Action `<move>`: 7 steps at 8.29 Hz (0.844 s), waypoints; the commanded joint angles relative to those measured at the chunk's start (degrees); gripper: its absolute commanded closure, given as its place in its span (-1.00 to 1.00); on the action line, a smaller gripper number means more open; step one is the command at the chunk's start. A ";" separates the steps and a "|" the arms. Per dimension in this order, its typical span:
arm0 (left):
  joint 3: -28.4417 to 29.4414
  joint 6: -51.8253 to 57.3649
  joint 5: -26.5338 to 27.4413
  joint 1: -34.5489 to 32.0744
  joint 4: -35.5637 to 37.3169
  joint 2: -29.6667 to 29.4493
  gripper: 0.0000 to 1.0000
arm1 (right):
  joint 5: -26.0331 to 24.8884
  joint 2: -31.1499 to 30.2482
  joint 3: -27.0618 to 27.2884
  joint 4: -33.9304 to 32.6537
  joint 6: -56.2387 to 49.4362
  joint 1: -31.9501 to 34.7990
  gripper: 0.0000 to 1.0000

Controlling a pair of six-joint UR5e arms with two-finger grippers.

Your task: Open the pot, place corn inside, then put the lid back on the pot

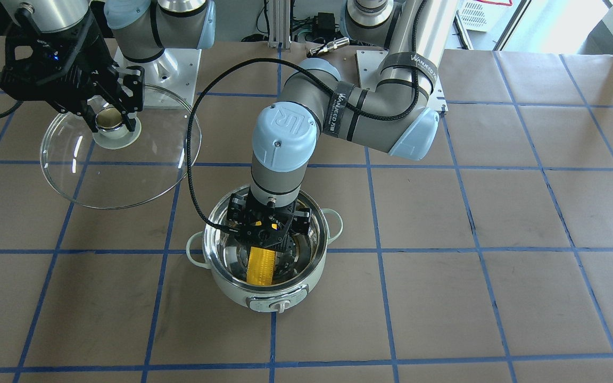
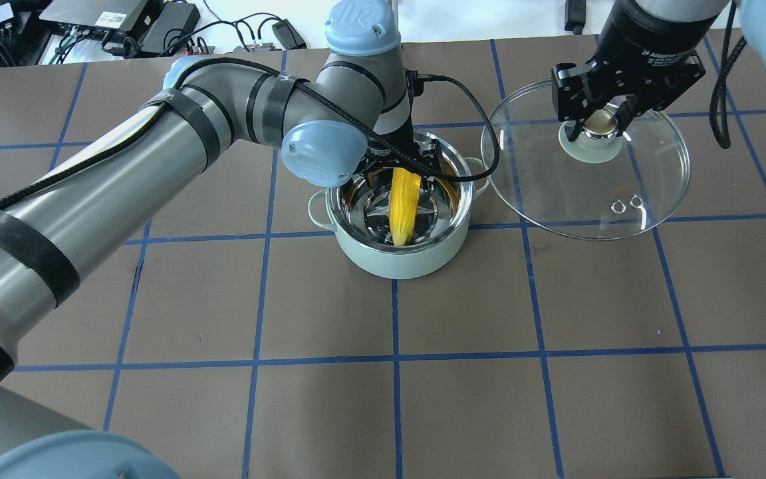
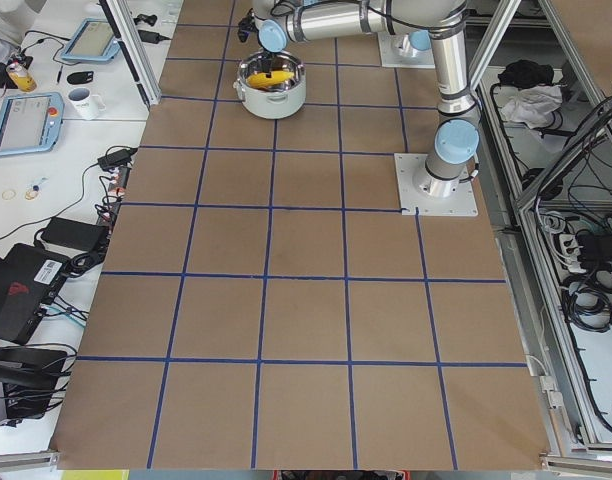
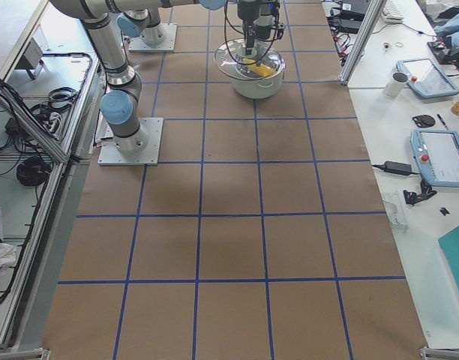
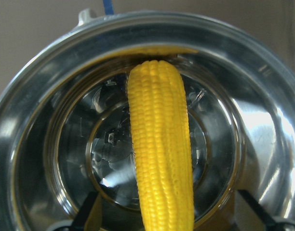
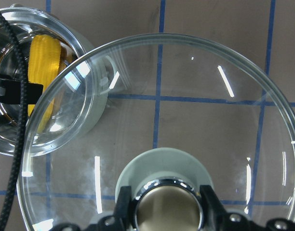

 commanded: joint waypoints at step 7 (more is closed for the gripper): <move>4.24 5.91 5.03 17.51 -18.89 12.45 -1.00 | 0.08 0.06 0.18 0.42 0.06 0.47 0.24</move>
